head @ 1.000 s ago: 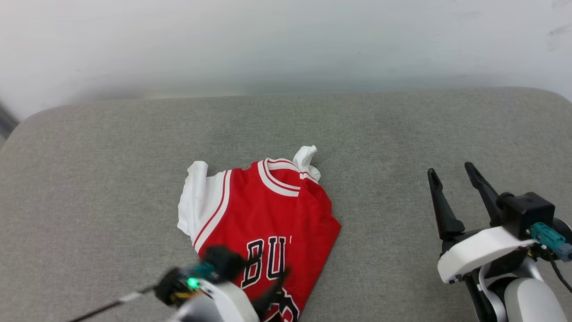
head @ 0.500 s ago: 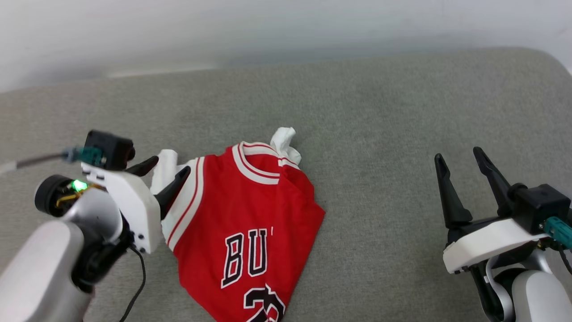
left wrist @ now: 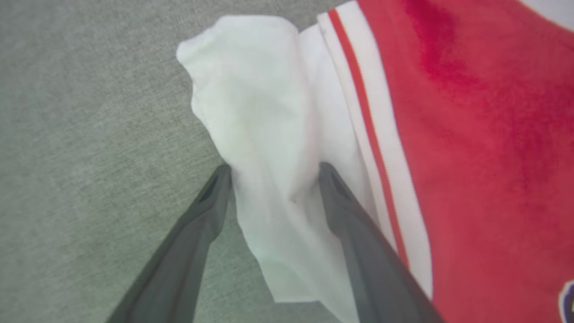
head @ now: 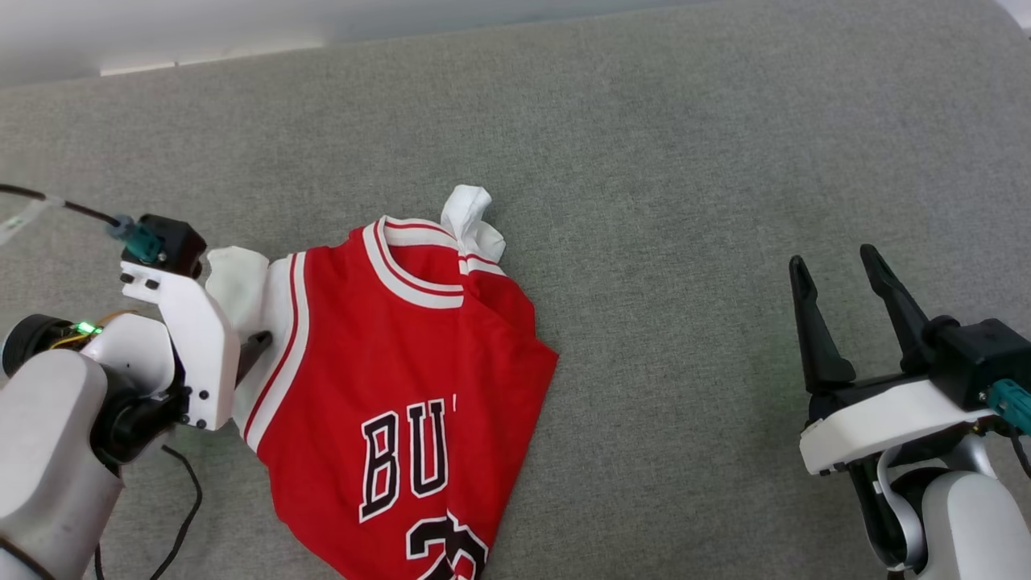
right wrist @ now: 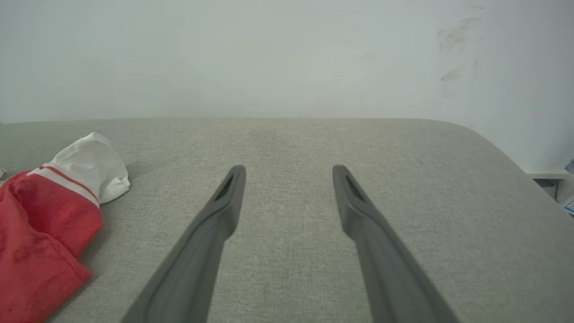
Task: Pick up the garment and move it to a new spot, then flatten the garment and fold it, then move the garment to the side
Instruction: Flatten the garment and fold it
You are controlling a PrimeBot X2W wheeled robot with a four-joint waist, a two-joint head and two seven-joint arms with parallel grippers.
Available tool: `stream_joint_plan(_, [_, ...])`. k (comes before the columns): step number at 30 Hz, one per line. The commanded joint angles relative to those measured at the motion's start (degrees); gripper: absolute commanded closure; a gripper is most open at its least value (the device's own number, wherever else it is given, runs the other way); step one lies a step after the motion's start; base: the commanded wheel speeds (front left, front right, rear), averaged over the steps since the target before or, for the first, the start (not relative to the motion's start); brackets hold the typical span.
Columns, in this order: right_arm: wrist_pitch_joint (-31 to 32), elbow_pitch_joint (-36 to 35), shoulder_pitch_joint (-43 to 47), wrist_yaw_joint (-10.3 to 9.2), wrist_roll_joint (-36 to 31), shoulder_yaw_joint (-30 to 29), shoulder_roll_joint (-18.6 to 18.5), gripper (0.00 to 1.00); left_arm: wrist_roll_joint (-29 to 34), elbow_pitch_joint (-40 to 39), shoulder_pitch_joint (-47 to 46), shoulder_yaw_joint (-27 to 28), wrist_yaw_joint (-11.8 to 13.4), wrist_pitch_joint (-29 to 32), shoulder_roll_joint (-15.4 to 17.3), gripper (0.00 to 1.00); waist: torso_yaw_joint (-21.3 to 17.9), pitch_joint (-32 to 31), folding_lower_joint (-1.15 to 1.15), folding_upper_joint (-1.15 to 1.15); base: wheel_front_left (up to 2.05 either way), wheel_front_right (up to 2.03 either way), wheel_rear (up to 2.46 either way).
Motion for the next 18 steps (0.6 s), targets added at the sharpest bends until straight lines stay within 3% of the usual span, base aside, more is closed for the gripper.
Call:
stream_joint_plan(1, [-0.48,0.11,-0.71,-0.02,-0.24,-0.17,0.23,0.00,0.19,1.20,-0.53,-0.40,0.11,-0.48,-0.16,0.00,-0.13,0.55,-0.01,0.00,0.00,0.00,0.00])
stream_joint_plan(2, [-0.53,0.19,-0.74,-0.02,-0.30,-0.27,0.26,0.00,0.22,1.89,-0.24,-0.71,0.04,-0.57,-0.49,0.44,-0.05,0.68,-0.01,0.00,0.00,0.00,0.00])
stream_joint_plan(3, [-0.53,0.31,-0.79,-0.02,-0.46,-0.30,0.30,0.00,0.23,2.57,0.06,-1.03,-0.05,-0.73,-0.84,1.00,0.07,0.76,-0.01,0.00,0.00,0.00,0.00])
stream_joint_plan(7, [-0.10,0.83,-1.01,-0.02,-1.10,-0.01,0.29,0.00,0.31,4.41,-0.07,-0.08,0.19,-4.81,-1.66,1.00,1.11,0.21,-0.01,0.00,0.00,0.00,0.00])
stream_joint_plan(18, [1.61,1.77,1.31,-0.02,-1.33,0.19,-0.64,0.00,0.81,3.11,3.49,7.50,4.08,-22.63,-0.30,1.00,5.86,-5.94,-0.01,0.00,0.00,0.00,0.00])
